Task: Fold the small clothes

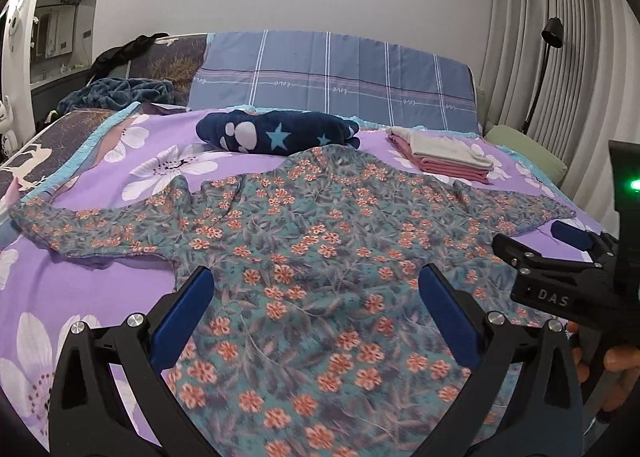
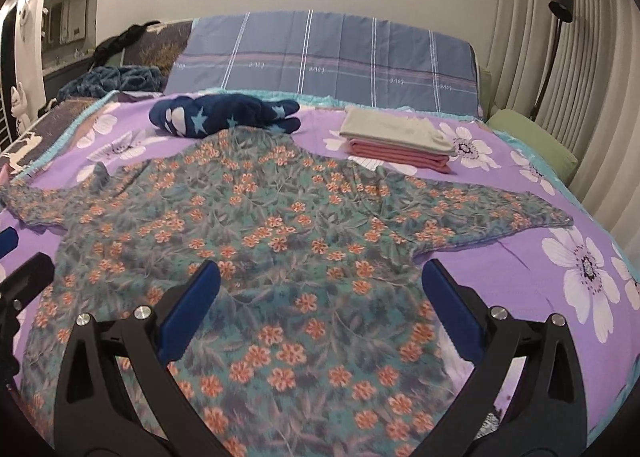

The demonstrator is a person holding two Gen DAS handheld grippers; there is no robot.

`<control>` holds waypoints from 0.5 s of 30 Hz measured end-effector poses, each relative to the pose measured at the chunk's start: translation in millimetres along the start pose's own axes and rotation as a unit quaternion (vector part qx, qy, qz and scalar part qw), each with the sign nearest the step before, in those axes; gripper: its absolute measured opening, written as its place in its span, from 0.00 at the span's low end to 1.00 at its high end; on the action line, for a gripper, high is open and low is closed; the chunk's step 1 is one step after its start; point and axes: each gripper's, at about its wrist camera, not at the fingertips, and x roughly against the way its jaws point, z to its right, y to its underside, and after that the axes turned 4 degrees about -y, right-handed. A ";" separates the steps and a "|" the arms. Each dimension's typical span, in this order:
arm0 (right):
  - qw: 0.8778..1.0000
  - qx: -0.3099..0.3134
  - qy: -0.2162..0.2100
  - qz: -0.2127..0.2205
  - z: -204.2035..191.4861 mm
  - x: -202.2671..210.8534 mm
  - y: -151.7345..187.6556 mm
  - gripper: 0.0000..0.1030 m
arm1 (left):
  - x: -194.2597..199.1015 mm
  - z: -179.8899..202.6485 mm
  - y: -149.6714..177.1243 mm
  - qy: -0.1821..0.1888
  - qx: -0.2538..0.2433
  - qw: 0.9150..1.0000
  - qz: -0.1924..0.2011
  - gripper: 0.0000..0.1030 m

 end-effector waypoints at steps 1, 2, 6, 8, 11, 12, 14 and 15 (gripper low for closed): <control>1.000 0.000 0.000 -0.002 -2.8 -4.0 -0.6 0.98 | -2.9 -3.2 -0.9 0.000 -0.001 1.000 0.000 0.99; 1.000 0.000 0.000 -0.003 -5.1 -8.0 -1.3 0.98 | -5.1 -6.0 -2.5 0.001 0.000 1.000 0.000 0.99; 1.000 0.012 0.004 -0.007 -19.3 -22.2 -3.0 0.98 | -12.7 -17.5 -7.1 0.010 0.005 1.000 0.001 0.99; 1.000 0.024 0.002 -0.013 -28.2 -28.5 -2.6 0.98 | -15.7 -21.8 -8.0 0.015 0.004 1.000 0.000 0.99; 0.999 0.036 0.010 -0.014 -38.5 -35.1 -1.1 0.98 | -16.5 -30.3 -8.8 0.023 -0.002 1.000 0.001 0.99; 0.999 0.034 0.012 -0.016 -41.3 -37.3 -1.4 0.98 | -16.1 -33.2 -9.2 0.027 -0.004 1.000 0.004 0.99; 0.999 0.023 0.013 -0.024 -46.6 -41.7 -3.4 0.98 | -17.0 -39.1 -10.8 0.033 -0.004 0.999 0.007 0.99; 0.999 0.017 0.014 -0.027 -48.6 -42.9 -4.6 0.98 | -18.5 -41.3 -11.7 0.034 -0.003 0.999 0.006 0.99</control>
